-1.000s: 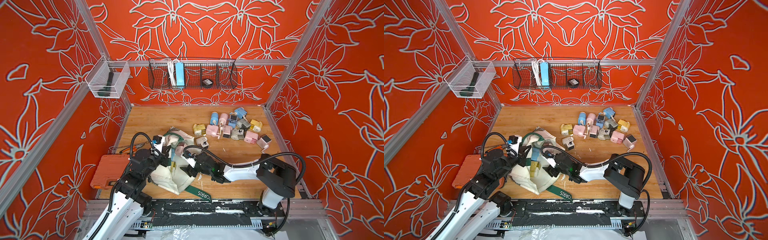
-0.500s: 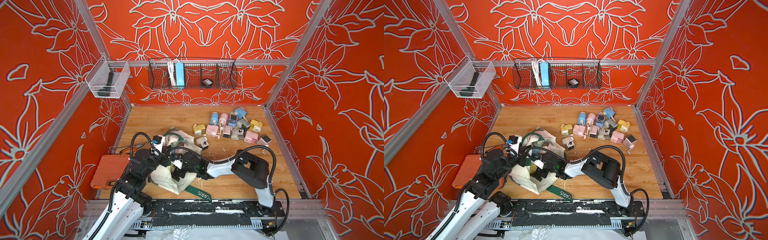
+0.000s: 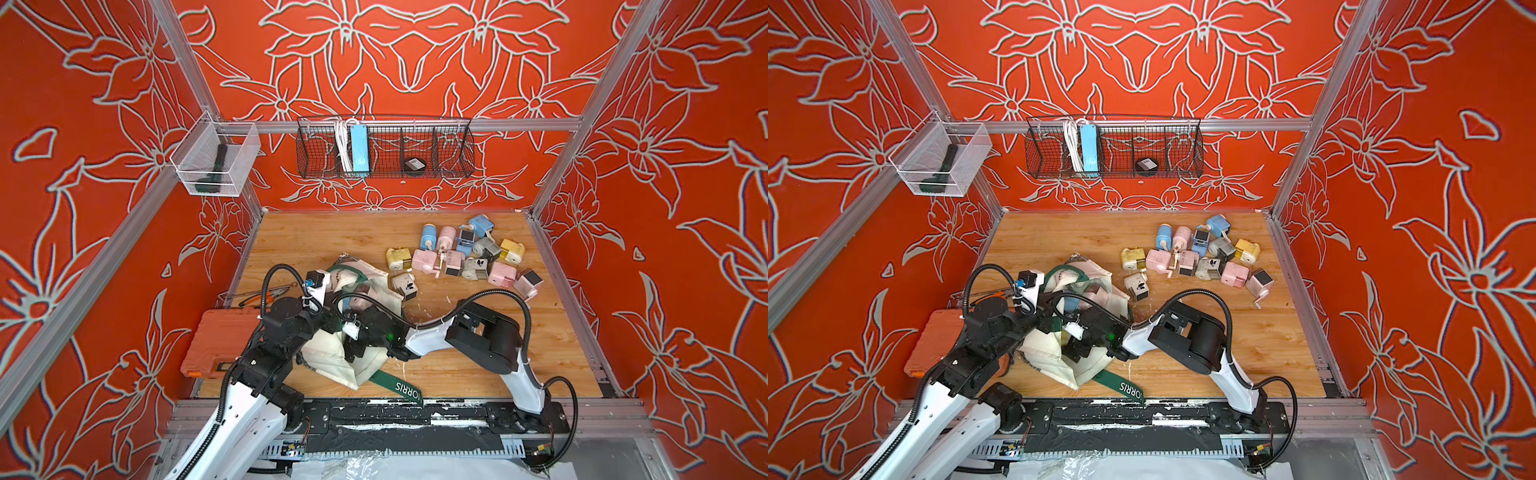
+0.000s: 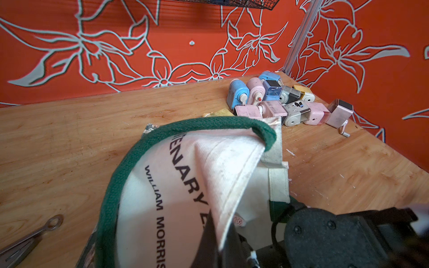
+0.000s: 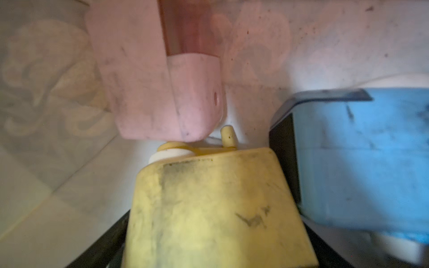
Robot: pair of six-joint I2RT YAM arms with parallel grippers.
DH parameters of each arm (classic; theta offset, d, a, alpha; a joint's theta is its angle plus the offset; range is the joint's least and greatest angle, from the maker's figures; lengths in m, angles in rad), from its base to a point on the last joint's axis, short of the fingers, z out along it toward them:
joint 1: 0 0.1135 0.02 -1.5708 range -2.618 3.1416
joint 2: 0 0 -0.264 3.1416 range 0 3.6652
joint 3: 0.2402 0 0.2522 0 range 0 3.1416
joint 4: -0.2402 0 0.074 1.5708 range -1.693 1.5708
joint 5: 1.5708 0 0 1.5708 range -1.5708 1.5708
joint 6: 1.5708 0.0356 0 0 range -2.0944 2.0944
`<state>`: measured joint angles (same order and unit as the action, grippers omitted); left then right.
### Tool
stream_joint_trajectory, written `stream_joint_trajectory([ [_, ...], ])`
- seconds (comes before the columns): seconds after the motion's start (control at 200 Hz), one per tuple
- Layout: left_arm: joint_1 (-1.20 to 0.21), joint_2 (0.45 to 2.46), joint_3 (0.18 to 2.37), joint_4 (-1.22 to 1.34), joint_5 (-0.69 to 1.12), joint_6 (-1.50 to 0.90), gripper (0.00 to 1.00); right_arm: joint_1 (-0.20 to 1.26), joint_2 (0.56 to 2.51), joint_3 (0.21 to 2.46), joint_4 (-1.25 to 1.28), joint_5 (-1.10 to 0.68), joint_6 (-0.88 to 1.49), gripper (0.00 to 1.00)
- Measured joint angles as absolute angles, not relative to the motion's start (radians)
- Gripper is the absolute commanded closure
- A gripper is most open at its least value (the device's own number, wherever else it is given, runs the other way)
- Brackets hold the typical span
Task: Take out the pencil sharpeners from the tote bags
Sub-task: Pick up the pencil sharpener from the canvas bag.
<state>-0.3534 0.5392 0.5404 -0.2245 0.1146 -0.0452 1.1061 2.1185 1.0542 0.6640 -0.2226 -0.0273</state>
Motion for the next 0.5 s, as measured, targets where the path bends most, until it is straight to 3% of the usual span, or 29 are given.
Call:
stream_joint_trajectory([
  [0.5, -0.354, 0.537, 0.54, -0.224, 0.118, -0.045, 1.0, 1.105, 1.689, 0.725, 0.583, -0.111, -0.027, 0.45],
])
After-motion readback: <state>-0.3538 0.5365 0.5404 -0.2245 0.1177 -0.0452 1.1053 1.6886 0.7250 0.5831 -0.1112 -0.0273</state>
